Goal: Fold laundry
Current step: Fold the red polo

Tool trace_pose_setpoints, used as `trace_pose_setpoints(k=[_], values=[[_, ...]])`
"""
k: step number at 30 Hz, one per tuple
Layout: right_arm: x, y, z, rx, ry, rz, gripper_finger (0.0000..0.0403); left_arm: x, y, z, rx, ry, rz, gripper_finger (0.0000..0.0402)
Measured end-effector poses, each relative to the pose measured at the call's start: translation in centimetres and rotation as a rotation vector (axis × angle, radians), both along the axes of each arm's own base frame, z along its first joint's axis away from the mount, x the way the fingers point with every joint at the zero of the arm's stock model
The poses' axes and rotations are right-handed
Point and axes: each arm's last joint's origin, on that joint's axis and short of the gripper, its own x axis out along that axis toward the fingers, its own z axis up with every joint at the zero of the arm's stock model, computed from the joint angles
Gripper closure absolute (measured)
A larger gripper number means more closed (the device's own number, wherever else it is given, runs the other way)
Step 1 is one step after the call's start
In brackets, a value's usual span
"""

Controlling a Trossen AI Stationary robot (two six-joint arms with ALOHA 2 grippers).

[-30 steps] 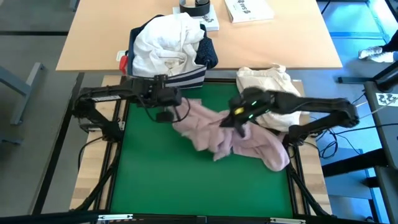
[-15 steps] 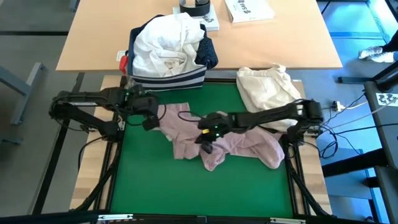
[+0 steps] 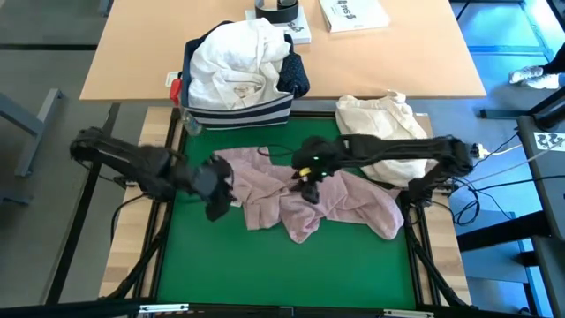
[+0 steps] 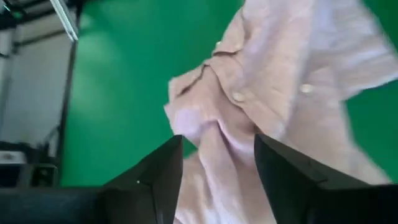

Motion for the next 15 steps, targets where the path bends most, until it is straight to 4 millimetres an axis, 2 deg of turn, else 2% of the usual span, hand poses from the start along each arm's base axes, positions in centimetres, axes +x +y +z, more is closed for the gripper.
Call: trace_pose_setpoints(k=[3, 5, 11, 15], values=[[-2.3, 0.5, 0.9, -0.09, 0.001, -0.007, 0.0201, 0.9, -2.1, -3.5, -0.036, 0.017, 0.021, 0.022], [-3.6, 0.7, 0.5, -0.149, 0.009, -0.019, 0.0201, 1.6, -3.3, -5.8, -0.059, 0.019, 0.026, 0.0224], [-6.0, 1.7, -2.6, -0.203, 0.021, -0.034, 0.02, 3.4, -5.5, -12.7, -0.097, 0.078, 0.08, 0.0227], [-6.8, 2.1, -5.2, -0.172, 0.063, -0.054, 0.02, 4.2, -5.9, -16.0, -0.058, 0.142, 0.142, 0.0227]])
